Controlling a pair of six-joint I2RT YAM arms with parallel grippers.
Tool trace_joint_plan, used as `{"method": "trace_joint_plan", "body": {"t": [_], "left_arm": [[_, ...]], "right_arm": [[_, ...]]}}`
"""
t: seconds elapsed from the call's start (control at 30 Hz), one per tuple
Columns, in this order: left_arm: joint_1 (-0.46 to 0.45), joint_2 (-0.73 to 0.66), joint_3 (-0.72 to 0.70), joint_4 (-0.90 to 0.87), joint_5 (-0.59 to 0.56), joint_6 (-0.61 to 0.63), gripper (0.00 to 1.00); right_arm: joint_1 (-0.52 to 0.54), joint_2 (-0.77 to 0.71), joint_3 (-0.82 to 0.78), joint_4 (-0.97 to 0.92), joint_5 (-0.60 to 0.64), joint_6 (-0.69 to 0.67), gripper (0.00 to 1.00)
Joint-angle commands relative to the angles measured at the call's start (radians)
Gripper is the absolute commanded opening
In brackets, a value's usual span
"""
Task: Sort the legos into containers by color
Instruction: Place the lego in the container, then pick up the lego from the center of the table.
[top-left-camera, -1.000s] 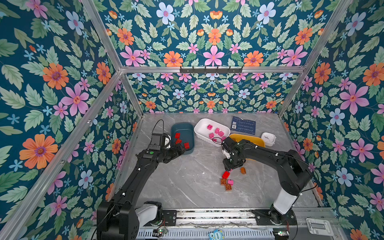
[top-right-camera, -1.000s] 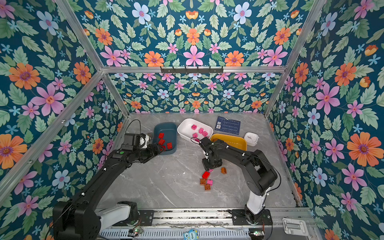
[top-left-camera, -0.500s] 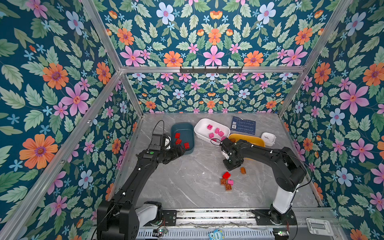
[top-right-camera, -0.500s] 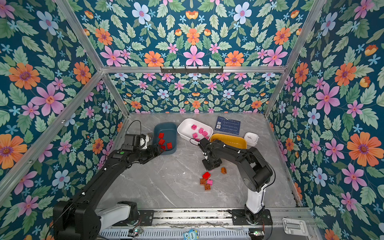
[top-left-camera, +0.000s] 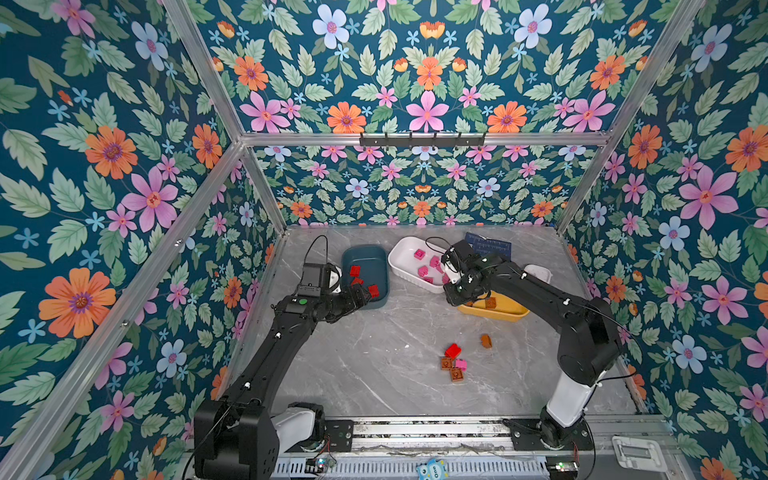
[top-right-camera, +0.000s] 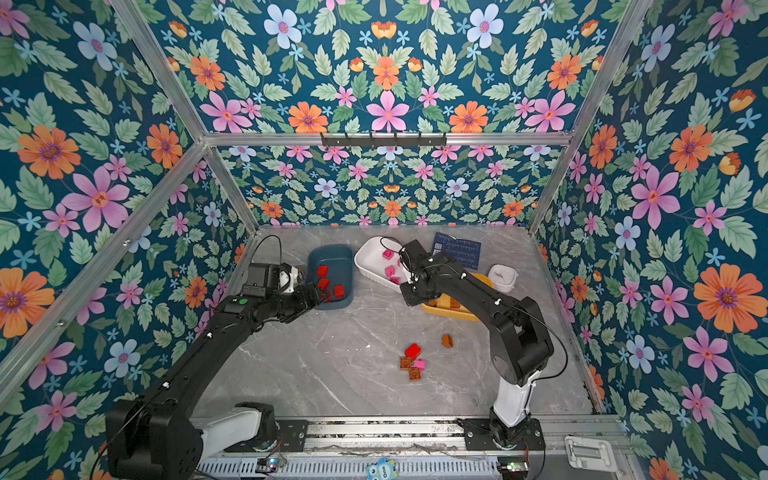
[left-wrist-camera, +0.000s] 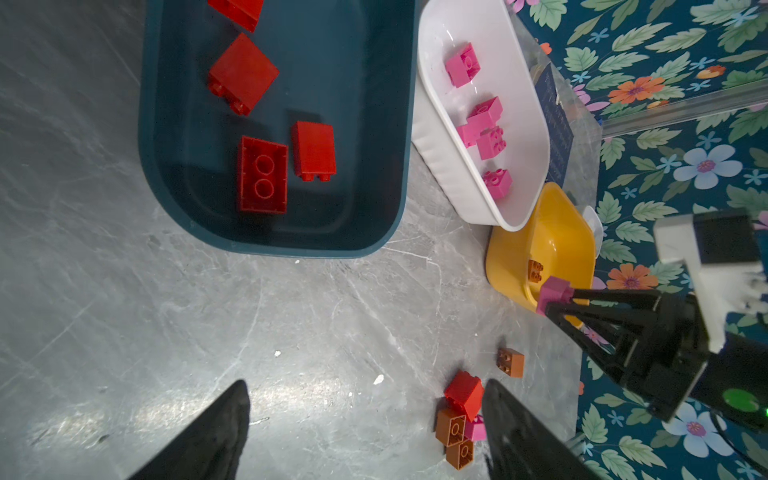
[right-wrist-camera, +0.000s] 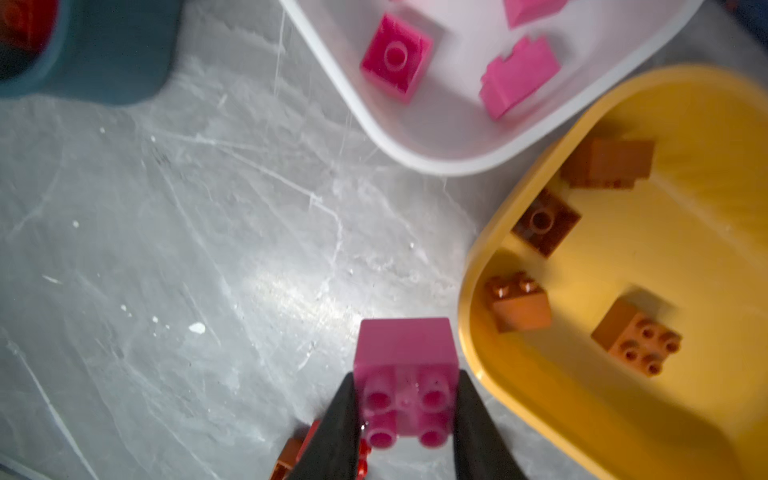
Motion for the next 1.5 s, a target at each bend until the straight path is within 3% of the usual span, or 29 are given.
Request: {"method": "trace_joint_plan", "body": {"t": [0.0,0.37,0.53,0.7,0.83,1.03,1.23,1.47], "left_arm": [[0.0,0.008,0.005,0.058,0.029,-0.037,0.87],[0.001,0.006,0.01,0.056,0.018,-0.035,0.88],[0.001,0.008,0.014,0.045,0.011,-0.027,0.88],[0.001,0.012,0.015,0.039,0.009,-0.024,0.88],[0.001,0.014,0.016,0.036,0.009,-0.021,0.88],[0.001,0.012,0.002,0.036,0.013,-0.019,0.88],[0.001,0.014,-0.008,0.037,0.015,-0.016,0.88],[0.001,0.011,-0.014,0.03,0.014,-0.008,0.88]], "right_arm": [[-0.032,0.063,0.086,0.015,-0.036,-0.038,0.29],[-0.067,0.374,0.432,0.008,-0.09,-0.073,0.31],[-0.067,0.45,0.526,-0.037,-0.087,-0.087,0.47],[-0.067,0.413,0.52,-0.053,-0.076,-0.115,0.58],[-0.067,0.318,0.44,-0.059,-0.102,-0.125,0.6],[-0.054,0.099,0.17,-0.043,-0.178,-0.071,0.61],[0.025,-0.082,-0.092,-0.064,-0.178,-0.053,0.62],[0.102,-0.153,-0.25,-0.101,-0.154,-0.044,0.63]]}}
